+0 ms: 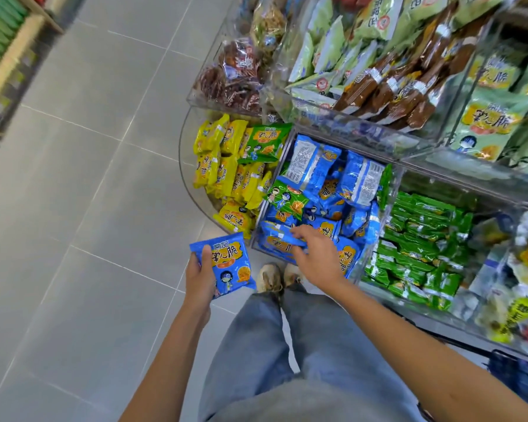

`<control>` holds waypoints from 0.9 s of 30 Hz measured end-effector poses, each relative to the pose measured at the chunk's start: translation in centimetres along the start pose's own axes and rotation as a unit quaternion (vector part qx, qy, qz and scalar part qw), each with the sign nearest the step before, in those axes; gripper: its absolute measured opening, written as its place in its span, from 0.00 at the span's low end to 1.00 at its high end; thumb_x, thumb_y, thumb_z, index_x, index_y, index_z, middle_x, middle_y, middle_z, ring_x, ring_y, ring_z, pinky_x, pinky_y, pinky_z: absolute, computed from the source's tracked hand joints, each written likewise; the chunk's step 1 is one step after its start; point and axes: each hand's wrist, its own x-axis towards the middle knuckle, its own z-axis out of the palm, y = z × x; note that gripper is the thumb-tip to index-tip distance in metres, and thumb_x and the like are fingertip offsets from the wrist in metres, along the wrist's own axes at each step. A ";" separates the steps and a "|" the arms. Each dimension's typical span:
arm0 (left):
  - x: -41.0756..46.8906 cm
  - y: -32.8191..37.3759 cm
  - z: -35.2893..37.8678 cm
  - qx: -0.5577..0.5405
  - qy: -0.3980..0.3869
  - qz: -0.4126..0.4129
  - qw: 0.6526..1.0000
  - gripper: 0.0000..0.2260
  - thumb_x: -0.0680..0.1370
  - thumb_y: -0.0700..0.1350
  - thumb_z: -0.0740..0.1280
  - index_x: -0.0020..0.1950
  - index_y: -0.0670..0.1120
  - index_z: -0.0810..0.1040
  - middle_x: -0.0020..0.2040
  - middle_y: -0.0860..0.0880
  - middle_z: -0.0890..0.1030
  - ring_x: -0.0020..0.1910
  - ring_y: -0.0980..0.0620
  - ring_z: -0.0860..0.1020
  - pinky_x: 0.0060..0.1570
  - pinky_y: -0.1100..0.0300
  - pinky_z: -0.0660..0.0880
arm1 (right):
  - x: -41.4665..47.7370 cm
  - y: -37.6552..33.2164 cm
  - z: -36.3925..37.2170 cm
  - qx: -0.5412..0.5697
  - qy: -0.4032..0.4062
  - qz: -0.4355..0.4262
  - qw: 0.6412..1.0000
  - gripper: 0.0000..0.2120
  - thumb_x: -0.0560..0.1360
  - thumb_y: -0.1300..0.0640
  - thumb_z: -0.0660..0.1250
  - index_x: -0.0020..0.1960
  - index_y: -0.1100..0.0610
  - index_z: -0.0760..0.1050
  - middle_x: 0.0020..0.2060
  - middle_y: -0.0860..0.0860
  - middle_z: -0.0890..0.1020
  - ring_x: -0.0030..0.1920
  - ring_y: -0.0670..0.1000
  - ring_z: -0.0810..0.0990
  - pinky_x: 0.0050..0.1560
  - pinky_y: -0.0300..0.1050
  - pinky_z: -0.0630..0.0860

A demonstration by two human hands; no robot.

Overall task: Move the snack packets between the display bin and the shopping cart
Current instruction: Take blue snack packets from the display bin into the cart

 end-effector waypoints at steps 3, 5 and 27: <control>0.2 0.4 0.6 0.025 0.013 0.060 0.998 0.08 0.81 0.54 0.58 0.45 0.54 0.71 0.46 0.49 0.81 0.39 0.51 0.81 0.30 0.60 0.77 | -1.0 -1.0 -2.4 0.166 0.028 0.009 0.986 0.08 0.74 0.67 0.64 0.40 0.56 0.73 0.31 0.42 0.76 0.31 0.40 0.71 0.34 0.39 0.66; 0.1 0.8 0.9 0.054 0.008 0.108 0.993 0.07 0.81 0.54 0.58 0.47 0.54 0.71 0.48 0.49 0.81 0.44 0.48 0.81 0.45 0.48 0.80 | -1.3 -2.1 -3.8 0.258 0.002 0.021 0.966 0.11 0.75 0.65 0.64 0.38 0.51 0.71 0.24 0.42 0.72 0.25 0.41 0.67 0.29 0.32 0.62; -1.0 -2.8 -0.7 -0.050 -0.124 -0.036 0.990 0.10 0.76 0.45 0.68 0.56 0.50 0.73 0.49 0.50 0.83 0.40 0.50 0.82 0.35 0.59 0.78 | 3.1 0.2 3.4 -0.092 -0.083 0.114 0.986 0.21 0.76 0.52 0.66 0.68 0.56 0.70 0.55 0.58 0.80 0.50 0.58 0.78 0.45 0.51 0.75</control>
